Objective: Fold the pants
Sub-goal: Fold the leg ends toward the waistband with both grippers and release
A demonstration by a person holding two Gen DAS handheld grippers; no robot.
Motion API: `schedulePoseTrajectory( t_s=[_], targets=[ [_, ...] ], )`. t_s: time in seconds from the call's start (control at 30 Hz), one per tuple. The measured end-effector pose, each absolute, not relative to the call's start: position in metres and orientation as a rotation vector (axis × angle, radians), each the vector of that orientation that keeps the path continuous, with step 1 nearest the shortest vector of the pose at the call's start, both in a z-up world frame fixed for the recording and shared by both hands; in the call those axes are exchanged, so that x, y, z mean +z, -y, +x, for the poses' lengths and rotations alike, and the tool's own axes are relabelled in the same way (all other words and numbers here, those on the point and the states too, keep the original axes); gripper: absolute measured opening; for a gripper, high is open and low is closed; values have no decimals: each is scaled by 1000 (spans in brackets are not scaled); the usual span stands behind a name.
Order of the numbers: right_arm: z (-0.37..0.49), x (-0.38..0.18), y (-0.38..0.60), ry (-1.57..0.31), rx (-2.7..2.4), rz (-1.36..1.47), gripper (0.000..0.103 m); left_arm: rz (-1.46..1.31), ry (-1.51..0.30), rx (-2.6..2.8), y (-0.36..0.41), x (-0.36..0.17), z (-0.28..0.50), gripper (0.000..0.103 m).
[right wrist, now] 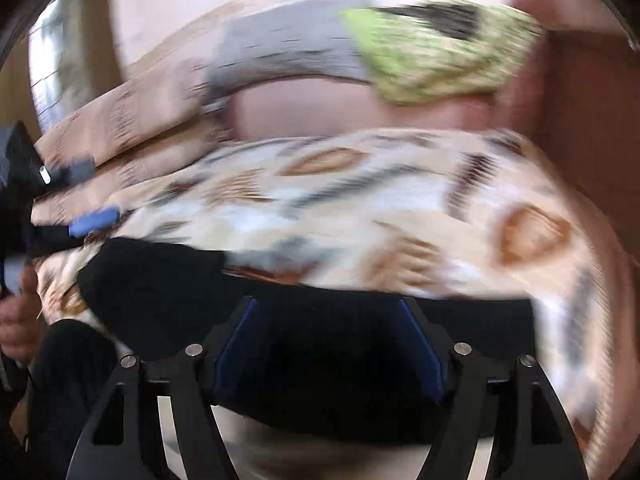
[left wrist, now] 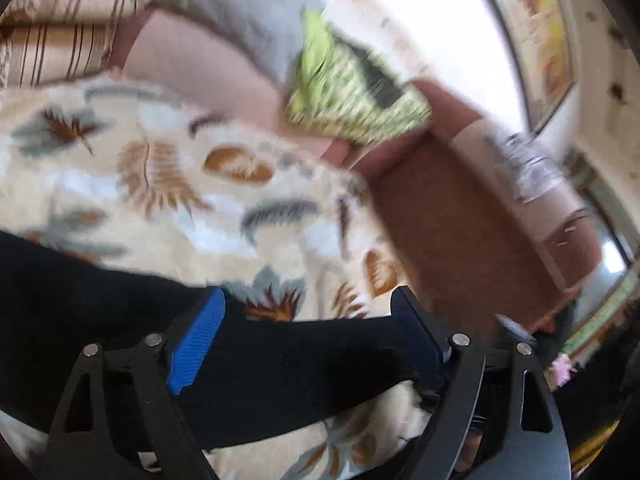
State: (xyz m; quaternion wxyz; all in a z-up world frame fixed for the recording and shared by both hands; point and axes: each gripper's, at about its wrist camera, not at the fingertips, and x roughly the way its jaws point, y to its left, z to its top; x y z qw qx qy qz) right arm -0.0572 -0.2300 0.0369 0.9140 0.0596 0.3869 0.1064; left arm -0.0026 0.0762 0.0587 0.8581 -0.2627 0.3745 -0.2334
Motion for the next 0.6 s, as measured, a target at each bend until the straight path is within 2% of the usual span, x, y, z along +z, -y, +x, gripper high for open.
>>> schedulePoseTrajectory(
  t_s=[0.1, 0.17, 0.27, 0.33, 0.43, 0.6],
  targets=[
    [-62, 8, 261, -907, 189, 201, 73, -512, -930, -381, -44, 20, 14, 85],
    [-67, 2, 266, -869, 222, 204, 73, -478, -969, -304, -32, -4, 17, 85],
    [-72, 1, 258, -848, 240, 151, 78, -343, -896, -289, -19, -6, 4, 85],
    [-76, 0, 250, -848, 236, 93, 85, -242, -896, -266, -8, -5, -1, 85],
    [-68, 2, 236, -875, 201, 50, 91, -171, -881, -262, 0, -8, -3, 90],
    [-65, 0, 235, -862, 188, 86, 97, -157, -886, -292, 6, -12, -3, 103]
  ],
)
